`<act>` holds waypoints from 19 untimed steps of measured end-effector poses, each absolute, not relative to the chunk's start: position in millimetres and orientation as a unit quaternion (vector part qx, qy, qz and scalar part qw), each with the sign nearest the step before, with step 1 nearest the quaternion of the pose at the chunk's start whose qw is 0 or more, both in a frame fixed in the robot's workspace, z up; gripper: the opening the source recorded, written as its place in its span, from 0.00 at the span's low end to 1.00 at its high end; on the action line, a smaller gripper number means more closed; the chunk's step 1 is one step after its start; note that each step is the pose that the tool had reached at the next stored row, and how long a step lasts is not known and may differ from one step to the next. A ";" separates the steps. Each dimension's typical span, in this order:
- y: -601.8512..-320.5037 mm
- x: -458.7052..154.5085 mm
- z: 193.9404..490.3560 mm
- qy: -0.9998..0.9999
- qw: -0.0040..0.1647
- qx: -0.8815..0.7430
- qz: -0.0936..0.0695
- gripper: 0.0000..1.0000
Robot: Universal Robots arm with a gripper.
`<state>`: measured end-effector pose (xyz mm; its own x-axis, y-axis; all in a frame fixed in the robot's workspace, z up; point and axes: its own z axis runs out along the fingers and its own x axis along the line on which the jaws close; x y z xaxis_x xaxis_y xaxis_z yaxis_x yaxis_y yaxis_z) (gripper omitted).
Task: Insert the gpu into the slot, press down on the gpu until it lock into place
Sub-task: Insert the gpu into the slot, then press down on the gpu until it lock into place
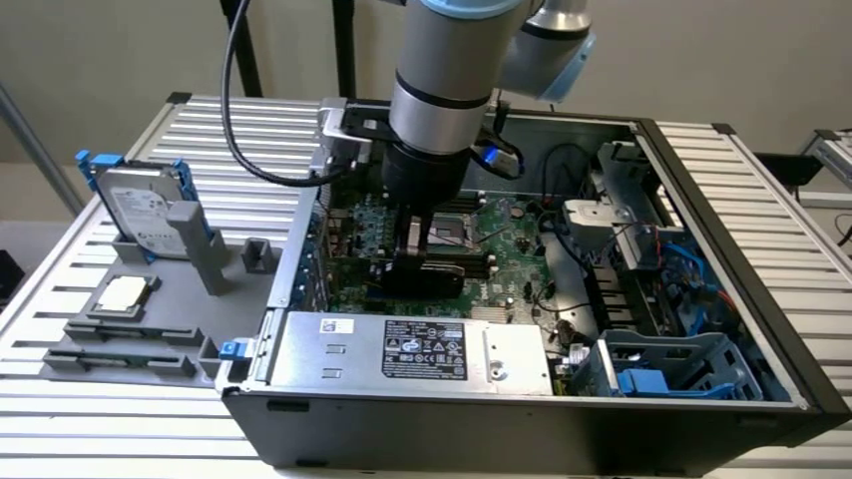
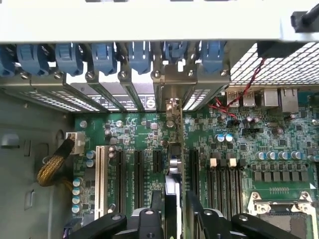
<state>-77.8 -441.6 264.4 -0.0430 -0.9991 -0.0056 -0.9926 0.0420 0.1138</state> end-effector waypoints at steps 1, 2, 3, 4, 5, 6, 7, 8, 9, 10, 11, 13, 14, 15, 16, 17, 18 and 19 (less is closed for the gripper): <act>-441.6 -77.8 268.7 -0.721 0.037 0.691 -0.043 0.33; -441.6 -77.8 273.7 -0.721 0.038 0.691 -0.043 0.33; -441.6 -77.7 278.0 -0.721 0.038 0.691 -0.043 0.33; -441.6 -77.8 282.5 -0.721 0.038 0.691 -0.043 0.33; -441.5 -77.7 287.0 -0.721 0.038 0.691 -0.043 0.33; -441.5 -77.7 290.6 -0.721 0.038 0.691 -0.043 0.33; -441.4 -77.7 293.2 -0.721 0.038 0.691 -0.043 0.33; -441.4 -77.7 295.1 -0.721 0.038 0.691 -0.043 0.33; -441.3 -77.7 296.1 -0.721 0.038 0.691 -0.043 0.33; -441.2 -77.8 296.8 -0.721 0.038 0.691 -0.043 0.31; -441.0 -78.0 297.0 -0.721 0.038 0.691 -0.043 0.24; -440.9 -78.2 297.1 -0.721 0.038 0.691 -0.043 0.18; -440.9 -78.2 297.1 -0.721 0.038 0.691 -0.043 0.13; -440.9 -78.2 297.1 -0.721 0.038 0.691 -0.043 0.11; -440.9 -78.3 297.1 -0.721 0.038 0.691 -0.043 0.11; -440.8 -78.3 297.1 -0.721 0.038 0.691 -0.043 0.11; -440.8 -78.3 297.1 -0.721 0.038 0.691 -0.043 0.11; -440.8 -78.3 297.1 -0.721 0.038 0.691 -0.043 0.11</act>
<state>-78.3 -440.8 297.1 -0.0429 -0.9991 -0.0040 -0.9925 0.0421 0.1149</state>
